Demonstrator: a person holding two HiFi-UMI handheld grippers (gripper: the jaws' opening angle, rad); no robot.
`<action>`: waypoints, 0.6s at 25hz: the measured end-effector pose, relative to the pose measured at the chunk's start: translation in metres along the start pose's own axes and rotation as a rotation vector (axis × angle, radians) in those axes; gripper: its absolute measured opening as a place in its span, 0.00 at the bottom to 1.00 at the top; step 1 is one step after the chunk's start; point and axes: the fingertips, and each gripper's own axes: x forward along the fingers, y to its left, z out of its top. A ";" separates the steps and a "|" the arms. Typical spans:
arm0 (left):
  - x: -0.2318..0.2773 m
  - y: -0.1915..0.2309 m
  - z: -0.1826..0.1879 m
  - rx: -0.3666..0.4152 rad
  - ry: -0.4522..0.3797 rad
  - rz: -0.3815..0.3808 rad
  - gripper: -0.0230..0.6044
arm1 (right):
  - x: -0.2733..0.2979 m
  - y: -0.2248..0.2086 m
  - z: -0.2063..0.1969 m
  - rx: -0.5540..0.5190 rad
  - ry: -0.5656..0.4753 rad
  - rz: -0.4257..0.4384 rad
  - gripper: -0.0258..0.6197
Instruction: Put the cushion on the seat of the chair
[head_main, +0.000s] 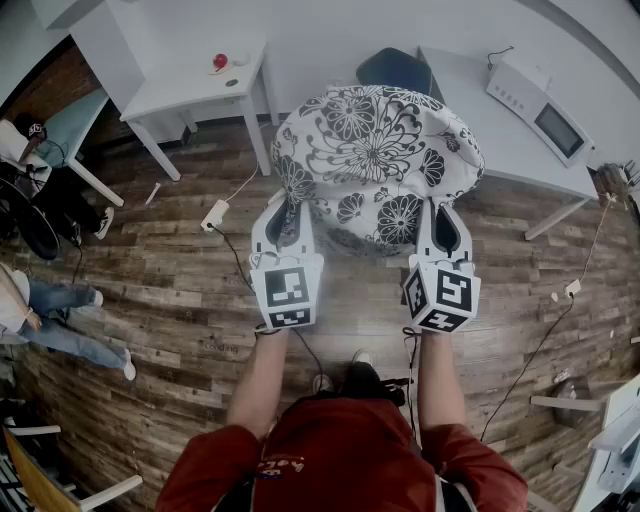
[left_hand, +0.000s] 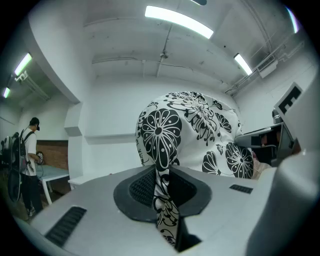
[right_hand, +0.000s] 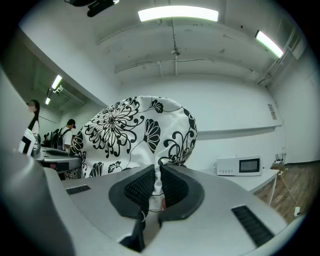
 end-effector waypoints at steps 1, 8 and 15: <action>0.000 0.000 0.002 -0.002 0.000 0.004 0.12 | 0.001 0.000 0.003 -0.003 -0.003 0.000 0.11; -0.009 0.000 0.010 -0.003 -0.010 0.028 0.12 | -0.003 0.001 0.016 -0.029 -0.024 0.007 0.11; 0.001 0.001 0.004 0.004 -0.005 0.026 0.12 | 0.005 -0.002 0.004 -0.003 -0.028 -0.009 0.11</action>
